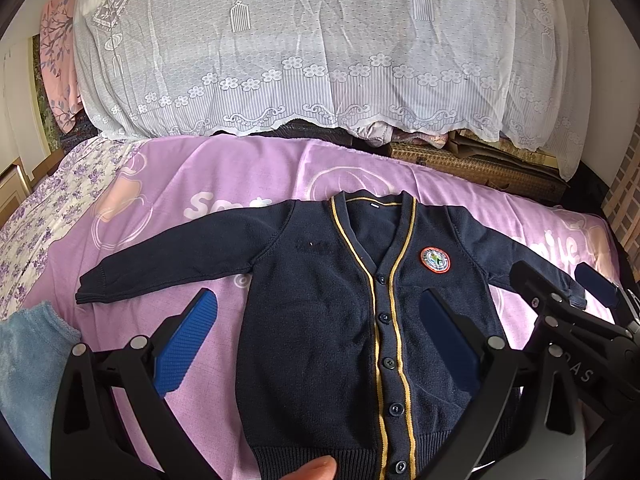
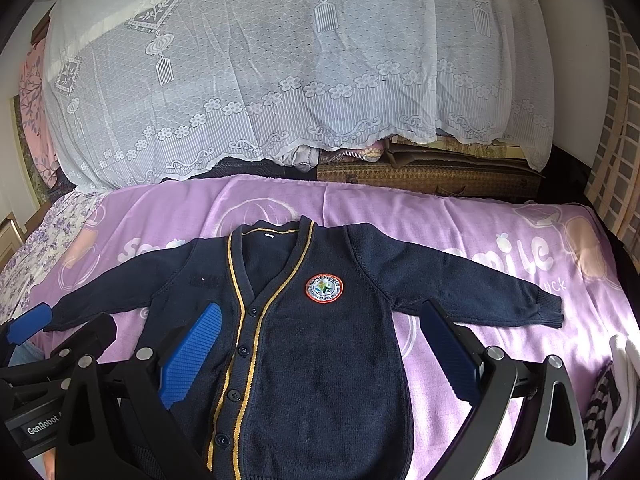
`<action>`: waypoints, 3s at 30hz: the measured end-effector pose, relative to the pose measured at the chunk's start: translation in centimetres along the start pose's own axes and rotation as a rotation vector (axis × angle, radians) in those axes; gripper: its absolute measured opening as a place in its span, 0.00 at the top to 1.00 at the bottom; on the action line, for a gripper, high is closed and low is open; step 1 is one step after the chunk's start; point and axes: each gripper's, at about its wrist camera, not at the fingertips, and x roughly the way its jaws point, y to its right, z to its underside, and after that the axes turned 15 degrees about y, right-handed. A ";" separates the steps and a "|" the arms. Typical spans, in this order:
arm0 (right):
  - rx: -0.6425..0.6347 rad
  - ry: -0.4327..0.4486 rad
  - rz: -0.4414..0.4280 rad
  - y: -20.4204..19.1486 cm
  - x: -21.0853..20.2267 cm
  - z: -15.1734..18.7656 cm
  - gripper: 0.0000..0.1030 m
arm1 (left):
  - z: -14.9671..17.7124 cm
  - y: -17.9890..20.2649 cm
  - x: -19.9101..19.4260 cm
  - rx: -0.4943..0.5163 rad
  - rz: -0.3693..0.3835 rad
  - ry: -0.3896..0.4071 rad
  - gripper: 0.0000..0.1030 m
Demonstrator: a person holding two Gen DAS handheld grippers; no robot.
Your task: Fold small clothes
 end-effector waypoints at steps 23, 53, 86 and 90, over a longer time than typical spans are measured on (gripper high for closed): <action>0.006 -0.003 -0.002 0.0 -0.2 -0.6 0.03 | 0.3 -0.2 0.1 -0.004 -0.001 -0.005 0.04; 0.013 -0.005 0.002 0.4 0.2 -0.7 0.03 | 0.6 -0.3 0.5 0.004 -0.003 -0.015 0.04; 1.002 -0.132 0.210 32.3 9.9 11.8 0.36 | 12.1 9.5 8.9 0.190 0.103 -0.241 0.04; 1.134 -0.110 0.254 34.3 11.3 13.3 0.53 | 10.6 11.4 6.0 0.189 0.198 -0.188 0.04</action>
